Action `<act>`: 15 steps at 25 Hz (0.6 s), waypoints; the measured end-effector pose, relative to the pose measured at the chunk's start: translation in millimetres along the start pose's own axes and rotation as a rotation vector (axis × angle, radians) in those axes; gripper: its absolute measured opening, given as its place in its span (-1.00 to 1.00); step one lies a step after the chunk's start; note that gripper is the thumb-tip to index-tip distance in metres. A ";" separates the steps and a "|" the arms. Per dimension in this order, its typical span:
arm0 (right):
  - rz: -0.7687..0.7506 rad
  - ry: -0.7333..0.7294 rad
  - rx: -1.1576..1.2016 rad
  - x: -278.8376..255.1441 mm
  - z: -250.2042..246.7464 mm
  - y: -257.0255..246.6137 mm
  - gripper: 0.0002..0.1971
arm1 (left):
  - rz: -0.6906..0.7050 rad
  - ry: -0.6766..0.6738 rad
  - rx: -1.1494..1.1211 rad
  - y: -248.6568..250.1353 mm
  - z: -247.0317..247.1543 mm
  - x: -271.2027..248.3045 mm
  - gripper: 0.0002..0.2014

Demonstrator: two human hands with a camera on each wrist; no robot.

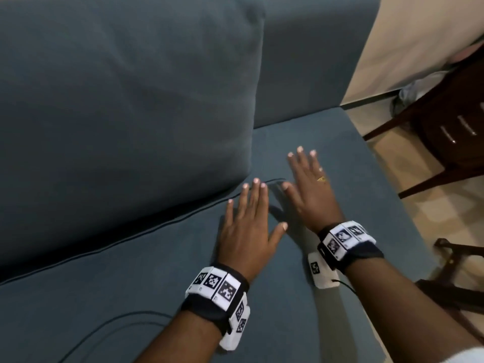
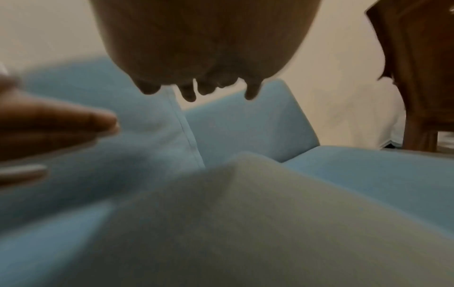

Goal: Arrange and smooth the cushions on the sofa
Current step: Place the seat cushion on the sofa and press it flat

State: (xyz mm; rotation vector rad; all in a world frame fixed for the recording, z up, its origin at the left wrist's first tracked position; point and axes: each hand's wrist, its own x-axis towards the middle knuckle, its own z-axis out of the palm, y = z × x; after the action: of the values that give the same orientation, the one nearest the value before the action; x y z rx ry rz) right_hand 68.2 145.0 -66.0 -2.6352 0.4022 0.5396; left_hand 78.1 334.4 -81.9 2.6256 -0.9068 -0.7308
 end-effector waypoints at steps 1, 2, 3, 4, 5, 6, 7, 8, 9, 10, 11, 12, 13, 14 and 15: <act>-0.039 -0.079 -0.079 -1.4 8.7 10.3 0.13 | 0.025 -0.075 0.042 5.9 5.8 0.6 -0.15; -0.058 -0.159 -0.124 -5.5 13.7 17.4 0.25 | 0.027 -0.151 0.073 10.4 10.6 -0.9 -0.13; -0.052 -0.133 -0.077 -10.0 14.8 19.7 0.21 | 0.025 -0.130 0.091 14.0 10.9 -4.2 -0.12; -0.028 -0.034 0.033 -14.3 15.0 22.5 0.03 | 0.014 -0.026 0.058 19.2 8.0 -7.4 -0.13; -0.021 0.083 0.113 -21.9 16.7 23.6 -0.13 | -0.011 0.066 0.015 24.5 4.5 -13.7 -0.16; -0.020 0.149 0.123 -30.8 20.1 24.6 -0.22 | -0.023 0.093 0.002 28.9 7.0 -19.9 -0.20; -0.023 0.108 0.052 -40.1 27.1 21.7 -0.23 | -0.023 0.086 0.035 32.4 15.4 -28.8 -0.24; -0.050 0.004 -0.053 -49.5 38.6 22.5 -0.21 | -0.017 0.048 0.098 36.3 24.4 -39.7 -0.25; -0.060 -0.068 -0.116 -59.1 46.1 23.2 -0.20 | -0.008 -0.004 0.142 37.5 31.2 -48.6 -0.25; -0.072 -0.022 -0.098 -67.1 48.7 20.8 -0.23 | 0.008 -0.015 0.154 35.7 34.9 -54.6 -0.25; -0.087 0.084 -0.017 -70.2 43.6 17.5 -0.29 | 0.003 0.017 0.150 32.2 34.1 -53.9 -0.25; -0.089 0.164 0.057 -72.4 40.1 16.0 -0.35 | -0.027 0.035 0.138 28.4 31.4 -52.9 -0.24; -0.087 0.198 0.051 -77.0 42.3 13.6 -0.36 | -0.056 0.033 0.132 25.3 28.6 -54.2 -0.25; -0.085 0.151 -0.035 -83.3 48.1 7.6 -0.33 | -0.066 0.012 0.147 24.0 26.1 -58.1 -0.24; -0.087 0.081 -0.131 -89.8 57.5 5.1 -0.28 | -0.057 -0.013 0.159 22.6 27.5 -62.9 -0.22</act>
State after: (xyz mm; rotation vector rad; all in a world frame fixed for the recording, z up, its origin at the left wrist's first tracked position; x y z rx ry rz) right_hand -30.5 183.8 -77.4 -2.7920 0.2833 0.4467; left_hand 9.3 354.5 -72.4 2.7983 -0.9330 -0.7174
